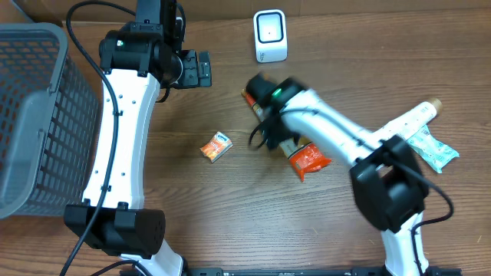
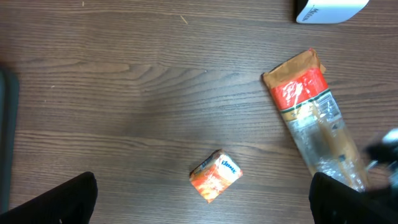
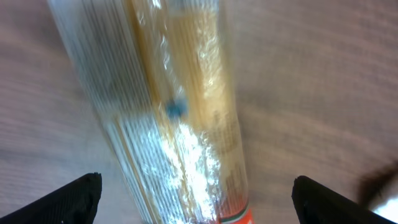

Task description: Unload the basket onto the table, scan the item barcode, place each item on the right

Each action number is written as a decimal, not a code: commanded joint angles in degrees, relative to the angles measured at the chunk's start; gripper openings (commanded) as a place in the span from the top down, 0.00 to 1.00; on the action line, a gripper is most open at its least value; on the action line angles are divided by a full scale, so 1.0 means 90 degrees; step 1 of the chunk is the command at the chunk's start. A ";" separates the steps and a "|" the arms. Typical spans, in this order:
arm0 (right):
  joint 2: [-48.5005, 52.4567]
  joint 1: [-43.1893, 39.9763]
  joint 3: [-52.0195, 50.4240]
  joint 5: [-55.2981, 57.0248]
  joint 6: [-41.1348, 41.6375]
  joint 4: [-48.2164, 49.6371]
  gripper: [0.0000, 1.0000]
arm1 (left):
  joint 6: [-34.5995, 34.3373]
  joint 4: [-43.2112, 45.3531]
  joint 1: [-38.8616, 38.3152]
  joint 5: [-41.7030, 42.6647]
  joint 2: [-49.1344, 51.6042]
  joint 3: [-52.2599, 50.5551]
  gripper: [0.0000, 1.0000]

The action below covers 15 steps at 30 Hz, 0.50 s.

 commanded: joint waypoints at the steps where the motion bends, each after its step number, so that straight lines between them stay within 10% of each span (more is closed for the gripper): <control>1: -0.0005 -0.0814 0.0214 -0.1967 -0.1171 0.0185 0.00 | -0.0044 -0.0002 0.0015 -0.0058 0.0049 -0.0017 0.00; 15: 0.0678 -0.2446 -0.0544 -0.5175 -0.3133 0.0236 0.04 | -0.0044 -0.0002 0.0015 -0.0058 0.0049 -0.0017 0.00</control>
